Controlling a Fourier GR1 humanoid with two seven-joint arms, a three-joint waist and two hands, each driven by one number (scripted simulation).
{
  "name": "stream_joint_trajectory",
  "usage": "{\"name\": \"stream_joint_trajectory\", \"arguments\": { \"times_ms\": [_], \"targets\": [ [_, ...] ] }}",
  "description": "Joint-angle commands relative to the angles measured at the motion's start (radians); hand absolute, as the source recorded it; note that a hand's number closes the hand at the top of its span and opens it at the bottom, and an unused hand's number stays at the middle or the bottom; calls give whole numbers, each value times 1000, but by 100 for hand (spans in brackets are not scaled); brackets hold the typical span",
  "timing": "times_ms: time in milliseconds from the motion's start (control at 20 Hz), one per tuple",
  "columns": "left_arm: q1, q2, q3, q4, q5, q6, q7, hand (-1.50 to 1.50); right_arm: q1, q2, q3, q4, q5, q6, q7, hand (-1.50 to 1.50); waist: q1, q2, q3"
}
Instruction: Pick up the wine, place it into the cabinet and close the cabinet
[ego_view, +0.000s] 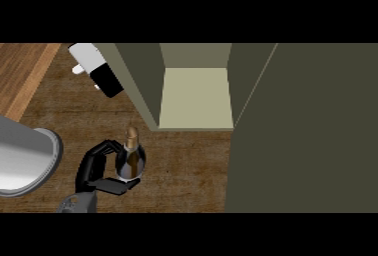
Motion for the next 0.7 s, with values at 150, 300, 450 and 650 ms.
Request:
{"name": "stream_joint_trajectory", "arguments": {
  "times_ms": [150, 300, 450, 650],
  "targets": [
    [-28, -48, -57, -217, -12, 94, 255, 150, 18, 1, -1, -69, -34, -6, 13, -150, -2, 1, 0],
    [-24, -91, -137, -284, -18, 203, 292, 150, 47, -1, -2, -85, -63, 1, 26, -150, -7, 0, 0],
    [-35, -81, -114, -325, -20, 164, 368, 150, 53, 24, 61, -88, 19, -19, 17, -150, -5, 1, 0],
    [-126, -93, -213, -335, -27, 285, 494, 150, 48, 3, 20, -128, -46, -11, 68, -150, -8, 2, 0]
  ]
}}
